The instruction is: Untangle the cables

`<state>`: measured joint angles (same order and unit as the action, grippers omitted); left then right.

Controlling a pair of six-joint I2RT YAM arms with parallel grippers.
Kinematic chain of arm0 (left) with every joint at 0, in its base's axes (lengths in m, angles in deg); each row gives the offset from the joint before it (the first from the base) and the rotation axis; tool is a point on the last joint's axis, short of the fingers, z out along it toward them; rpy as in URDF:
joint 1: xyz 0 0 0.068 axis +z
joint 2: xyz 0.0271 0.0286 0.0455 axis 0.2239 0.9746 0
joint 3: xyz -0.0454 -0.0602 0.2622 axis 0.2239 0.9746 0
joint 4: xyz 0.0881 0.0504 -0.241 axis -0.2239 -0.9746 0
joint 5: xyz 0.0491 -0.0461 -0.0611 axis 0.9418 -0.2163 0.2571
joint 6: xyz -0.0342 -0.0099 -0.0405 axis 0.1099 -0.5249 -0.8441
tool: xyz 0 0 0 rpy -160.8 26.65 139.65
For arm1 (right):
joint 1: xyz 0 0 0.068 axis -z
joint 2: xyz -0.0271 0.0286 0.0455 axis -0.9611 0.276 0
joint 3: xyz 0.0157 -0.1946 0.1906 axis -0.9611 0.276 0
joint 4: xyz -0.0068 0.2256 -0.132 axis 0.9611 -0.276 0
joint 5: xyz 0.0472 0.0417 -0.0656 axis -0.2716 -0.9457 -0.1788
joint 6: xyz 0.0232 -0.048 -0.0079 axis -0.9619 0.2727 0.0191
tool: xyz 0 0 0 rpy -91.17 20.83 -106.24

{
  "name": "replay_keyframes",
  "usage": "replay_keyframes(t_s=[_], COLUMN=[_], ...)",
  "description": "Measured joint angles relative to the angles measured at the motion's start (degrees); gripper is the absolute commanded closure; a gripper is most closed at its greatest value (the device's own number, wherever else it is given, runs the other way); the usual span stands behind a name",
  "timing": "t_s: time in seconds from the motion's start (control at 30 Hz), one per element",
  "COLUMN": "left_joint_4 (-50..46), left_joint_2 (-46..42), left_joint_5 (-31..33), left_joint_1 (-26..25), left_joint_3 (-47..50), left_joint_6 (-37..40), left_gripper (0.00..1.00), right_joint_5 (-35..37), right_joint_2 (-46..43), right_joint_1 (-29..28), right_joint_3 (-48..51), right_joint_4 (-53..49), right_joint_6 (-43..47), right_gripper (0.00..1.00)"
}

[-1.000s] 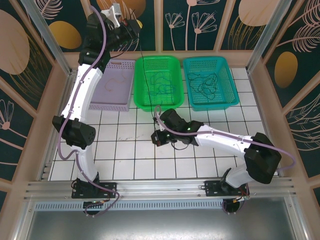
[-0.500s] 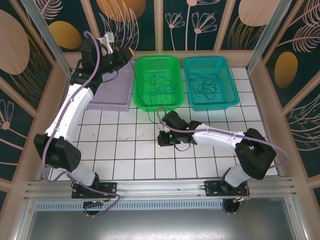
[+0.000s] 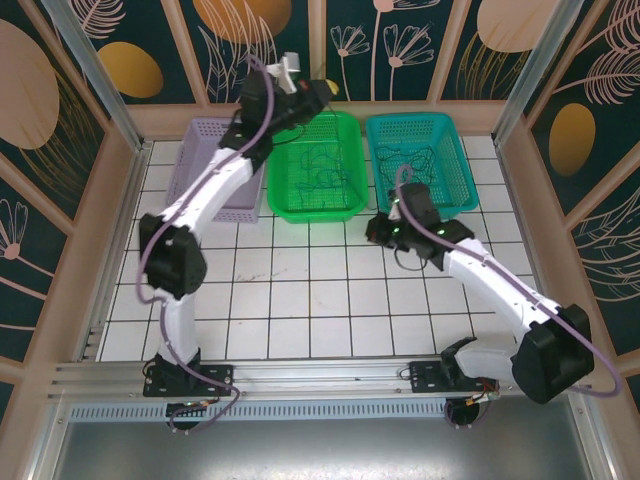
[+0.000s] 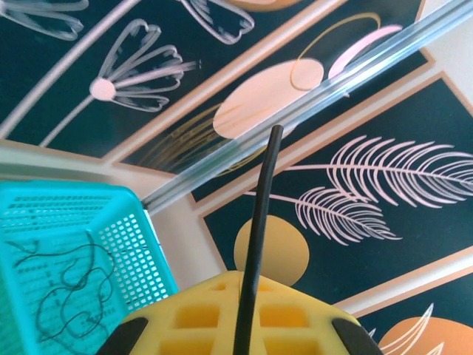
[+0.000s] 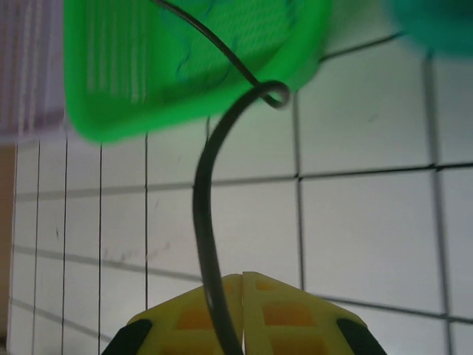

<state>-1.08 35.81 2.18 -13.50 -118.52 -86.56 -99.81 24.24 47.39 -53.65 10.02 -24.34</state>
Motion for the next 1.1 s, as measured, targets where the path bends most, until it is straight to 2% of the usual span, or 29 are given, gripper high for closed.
replay_keyframes(t_s=[0.17,0.3,0.33,0.37,0.43,0.5,0.57,0.83,0.97,1.1], left_joint_4=[6.34,11.26,12.79,13.81,15.72,16.04,15.67,8.96,2.84,-1.4], left_joint_2=[14.67,24.24,26.32,28.0,30.93,33.16,34.73,35.36,34.6,31.63], left_joint_5=[0.04,0.61,0.85,1.14,1.84,2.21,2.34,2.1,2.1,2.23], left_joint_1=[-2.45,-3.91,-4.37,-4.81,-5.81,-6.82,-7.82,-8.92,-7.82,-6.91], left_joint_3=[-13.07,-23.5,-25.49,-26.91,-29.11,-30.32,-30.6,-30.82,-30.77,-28.39], left_joint_6=[-4.96,-8.87,-9.97,-10.75,-12.41,-13.46,-14.25,-12.63,-9.79,-7.06], left_gripper=[1.0,1.0,0.9,0.72,0.42,0.24,0.16,0.11,0.09,0.11], right_joint_5=[-3.06,-5.86,-6.51,-7.3,-8.83,-10.29,-11.32,-11.61,-10.99,-9.66], right_joint_2=[0.35,3.1,4.11,5.16,6.97,9.07,11.78,20.11,21.09,21.09], right_joint_1=[11.78,18.23,19.65,21.05,23.39,25.81,28.17,31.71,32.06,33.7], right_joint_3=[-1.2,-3.32,-3.69,-3.87,-3.91,-3.96,-4.59,-11.02,-12.28,-12.37], right_joint_4=[-0.33,-0.02,0.42,0.98,2.29,3.82,5.57,7.26,7.04,6.93], right_joint_6=[0.0,-0.04,-0.11,-0.28,-1.14,-2.51,-4.63,-10.64,-11.65,-12.24], right_gripper=[1.0,1.0,1.0,1.0,1.0,1.0,1.0,1.0,1.0,1.0])
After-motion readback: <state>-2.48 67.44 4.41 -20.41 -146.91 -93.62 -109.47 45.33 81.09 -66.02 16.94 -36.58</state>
